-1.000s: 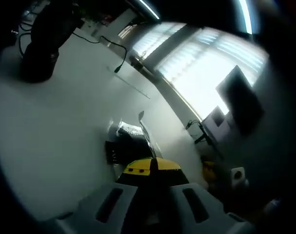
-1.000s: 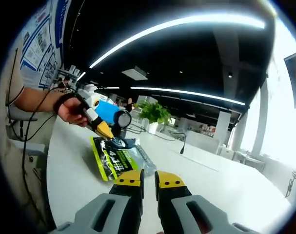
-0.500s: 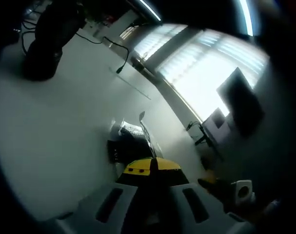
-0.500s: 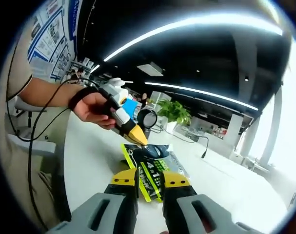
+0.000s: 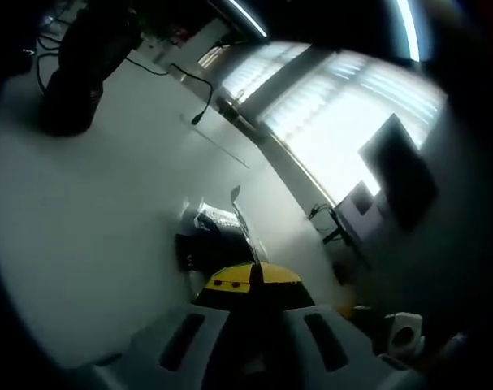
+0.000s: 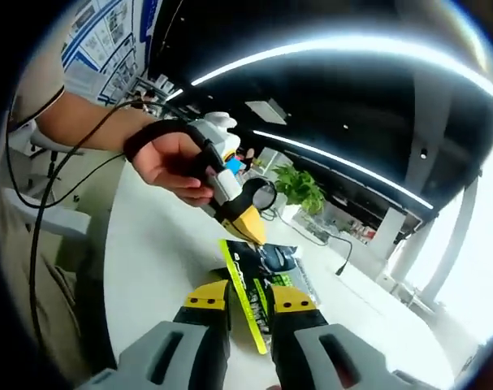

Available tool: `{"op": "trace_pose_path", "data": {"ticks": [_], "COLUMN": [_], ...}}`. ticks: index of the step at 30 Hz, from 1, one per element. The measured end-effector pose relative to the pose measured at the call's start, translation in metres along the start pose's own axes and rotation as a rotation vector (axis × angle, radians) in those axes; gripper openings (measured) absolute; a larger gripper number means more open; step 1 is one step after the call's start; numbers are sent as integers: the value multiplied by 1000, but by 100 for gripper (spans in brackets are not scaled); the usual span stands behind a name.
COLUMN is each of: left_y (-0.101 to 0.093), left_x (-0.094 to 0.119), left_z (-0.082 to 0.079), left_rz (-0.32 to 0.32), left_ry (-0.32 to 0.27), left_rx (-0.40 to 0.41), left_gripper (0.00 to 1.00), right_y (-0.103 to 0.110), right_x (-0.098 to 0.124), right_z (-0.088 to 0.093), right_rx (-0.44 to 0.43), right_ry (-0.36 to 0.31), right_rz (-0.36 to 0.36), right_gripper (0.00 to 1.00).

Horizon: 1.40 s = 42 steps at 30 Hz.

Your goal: Clip sheet goods on table flip sheet goods clip sheet goods scan sheet goods put sheet goods back to table

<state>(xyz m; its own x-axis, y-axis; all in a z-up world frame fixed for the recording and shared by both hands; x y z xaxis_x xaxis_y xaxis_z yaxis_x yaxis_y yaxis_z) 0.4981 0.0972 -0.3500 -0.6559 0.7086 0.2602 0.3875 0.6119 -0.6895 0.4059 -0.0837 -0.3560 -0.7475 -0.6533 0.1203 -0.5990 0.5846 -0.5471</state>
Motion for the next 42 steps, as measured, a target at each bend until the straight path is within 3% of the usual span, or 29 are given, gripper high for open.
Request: {"op": "trace_pose_path", "data": {"ticks": [13, 18, 26, 35, 42], "left_y": [-1, -2, -5, -7, -6], "left_x": [1, 1, 2, 2, 3], "left_z": [1, 2, 3, 3, 2], "left_rz": [5, 3, 8, 11, 8], "left_ry": [-13, -21, -35, -47, -50], "left_rx": [7, 9, 14, 14, 14], "left_gripper": [0, 0, 0, 0, 0], "right_y": [11, 12, 19, 22, 20], "right_x": [-15, -21, -29, -35, -34], "right_z": [-4, -6, -7, -11, -15], "right_rx": [122, 227, 306, 357, 366], "right_ry": [35, 65, 86, 91, 76], "right_rz": [1, 44, 69, 103, 135], "right_gripper": [14, 13, 13, 11, 0]}}
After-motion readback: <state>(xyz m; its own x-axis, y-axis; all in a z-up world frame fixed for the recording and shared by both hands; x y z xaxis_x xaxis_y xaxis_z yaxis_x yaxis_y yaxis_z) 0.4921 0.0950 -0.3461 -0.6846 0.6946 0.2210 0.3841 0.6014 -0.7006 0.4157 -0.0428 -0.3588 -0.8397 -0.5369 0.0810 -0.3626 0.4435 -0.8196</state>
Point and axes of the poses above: the point that each gripper's makers call its tool centre point, and the gripper's own axes: x roughly backward along the fingers, y roughly to its left, z roughly out of its underside, the point moved 9 cm from there along x, roughly backward along the fingers, and after that the axes turned 1 degree about -x, right-handed, at the moved point
